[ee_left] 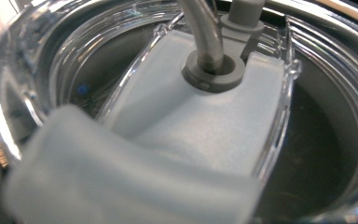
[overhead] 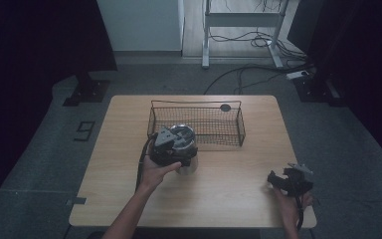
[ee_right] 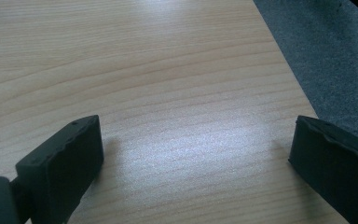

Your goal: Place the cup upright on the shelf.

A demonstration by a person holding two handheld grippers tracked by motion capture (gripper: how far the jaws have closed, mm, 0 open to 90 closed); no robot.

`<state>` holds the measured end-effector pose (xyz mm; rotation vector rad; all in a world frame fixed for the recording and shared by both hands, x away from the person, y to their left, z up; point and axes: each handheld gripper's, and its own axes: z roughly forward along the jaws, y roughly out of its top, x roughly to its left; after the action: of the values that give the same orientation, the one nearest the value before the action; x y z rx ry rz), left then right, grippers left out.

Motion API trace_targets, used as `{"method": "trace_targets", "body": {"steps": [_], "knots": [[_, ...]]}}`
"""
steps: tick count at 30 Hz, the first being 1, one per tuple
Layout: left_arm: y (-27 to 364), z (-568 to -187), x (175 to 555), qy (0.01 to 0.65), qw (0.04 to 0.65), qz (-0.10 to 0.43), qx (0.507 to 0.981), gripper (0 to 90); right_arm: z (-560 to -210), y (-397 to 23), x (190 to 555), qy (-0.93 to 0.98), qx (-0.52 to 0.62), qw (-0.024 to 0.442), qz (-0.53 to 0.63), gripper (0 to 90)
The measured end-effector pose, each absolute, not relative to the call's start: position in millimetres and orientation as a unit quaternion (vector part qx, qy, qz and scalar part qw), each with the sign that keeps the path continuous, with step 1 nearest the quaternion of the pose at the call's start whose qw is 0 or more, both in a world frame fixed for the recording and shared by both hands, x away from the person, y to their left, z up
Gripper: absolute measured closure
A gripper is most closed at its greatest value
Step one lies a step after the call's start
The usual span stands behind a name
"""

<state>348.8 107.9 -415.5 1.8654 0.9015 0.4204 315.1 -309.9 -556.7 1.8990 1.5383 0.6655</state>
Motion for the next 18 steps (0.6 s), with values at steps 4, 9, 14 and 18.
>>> {"method": "trace_targets", "body": {"steps": [4, 9, 14, 18], "knots": [[110.8, -412.9, 350.5, 0.375, 0.492, 0.175, 0.766, 3.4, -556.6, -309.9, 315.1, 0.580, 0.715, 0.300, 0.251, 2.8], [113.6, -408.7, 353.0, 0.377, 0.492, 0.179, 0.764, 3.4, -556.6, -309.8, 315.0, 0.580, 0.715, 0.300, 0.251, 3.1], [114.8, -403.7, 355.5, 0.377, 0.496, 0.181, 0.761, 3.4, -556.7, -309.9, 315.0, 0.580, 0.714, 0.301, 0.252, 3.2], [115.2, -401.6, 357.4, 0.377, 0.496, 0.183, 0.760, 3.4, -556.7, -309.9, 315.0, 0.580, 0.714, 0.301, 0.252, 3.3]]}}
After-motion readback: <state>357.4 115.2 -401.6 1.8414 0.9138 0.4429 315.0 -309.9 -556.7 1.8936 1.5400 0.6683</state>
